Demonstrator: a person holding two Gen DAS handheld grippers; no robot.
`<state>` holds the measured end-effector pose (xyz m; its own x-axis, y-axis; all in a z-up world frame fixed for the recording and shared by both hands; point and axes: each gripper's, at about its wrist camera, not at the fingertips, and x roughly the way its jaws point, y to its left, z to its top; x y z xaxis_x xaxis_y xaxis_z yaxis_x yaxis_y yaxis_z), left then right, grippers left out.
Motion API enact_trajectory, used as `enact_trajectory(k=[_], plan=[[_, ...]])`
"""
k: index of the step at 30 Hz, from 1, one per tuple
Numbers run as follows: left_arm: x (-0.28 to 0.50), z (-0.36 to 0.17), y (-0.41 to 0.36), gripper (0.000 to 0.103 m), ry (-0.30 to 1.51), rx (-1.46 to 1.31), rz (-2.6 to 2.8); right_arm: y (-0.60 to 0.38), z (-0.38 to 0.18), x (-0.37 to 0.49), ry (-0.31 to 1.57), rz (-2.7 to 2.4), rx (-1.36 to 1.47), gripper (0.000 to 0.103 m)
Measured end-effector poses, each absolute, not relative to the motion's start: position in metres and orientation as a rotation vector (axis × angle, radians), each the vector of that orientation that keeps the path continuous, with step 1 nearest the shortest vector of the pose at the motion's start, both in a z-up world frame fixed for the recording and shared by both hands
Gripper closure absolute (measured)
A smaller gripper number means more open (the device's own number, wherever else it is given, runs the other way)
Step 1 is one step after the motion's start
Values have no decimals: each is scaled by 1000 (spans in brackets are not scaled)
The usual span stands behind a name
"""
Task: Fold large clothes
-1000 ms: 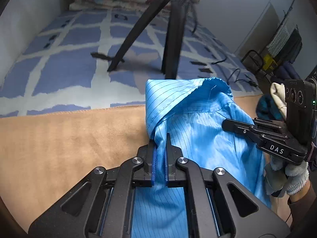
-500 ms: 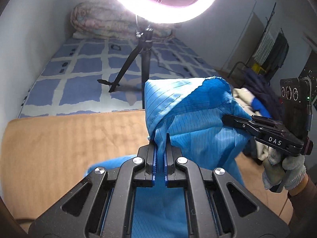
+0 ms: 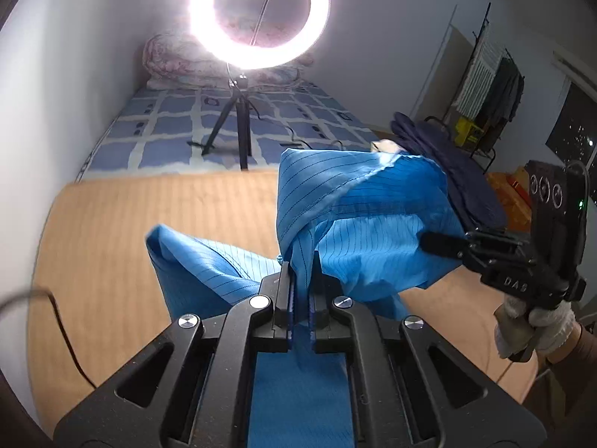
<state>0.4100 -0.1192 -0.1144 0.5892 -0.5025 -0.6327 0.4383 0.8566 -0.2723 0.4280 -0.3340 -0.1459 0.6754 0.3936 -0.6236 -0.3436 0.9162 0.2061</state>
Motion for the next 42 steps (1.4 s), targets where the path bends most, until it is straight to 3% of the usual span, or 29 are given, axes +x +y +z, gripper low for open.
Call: enact_trajectory(k=[10,20,26,29,31,33,34,36,38,42], plan=[[295,-179,-101,100,824,-162,-550,-309,-193,306,754,412,36,102],[239,-230,-87,100,907,-116,-512,-293,-251,250,836,414,43,102],[202,-222,-53,86,902,-82,-539,-296,-252,222,884,457,-53,77],[188,-207,-25,78,881,-137,-549,-315,-241,209,875,449,-42,74],[188,-196,-8,63,859,-198,-541,-334,-230,204,854,437,11,73],[199,-186,5,56,841,-261,-537,-349,-220,202,835,415,71,67],[211,-182,11,55,838,-286,-520,-357,-216,207,828,403,102,64],[240,-183,20,55,861,-384,-516,-369,-213,226,821,367,154,43],[269,-192,26,55,901,-492,-498,-379,-216,245,829,350,234,30],[318,-223,26,55,985,-649,-488,-396,-241,281,884,301,416,28]])
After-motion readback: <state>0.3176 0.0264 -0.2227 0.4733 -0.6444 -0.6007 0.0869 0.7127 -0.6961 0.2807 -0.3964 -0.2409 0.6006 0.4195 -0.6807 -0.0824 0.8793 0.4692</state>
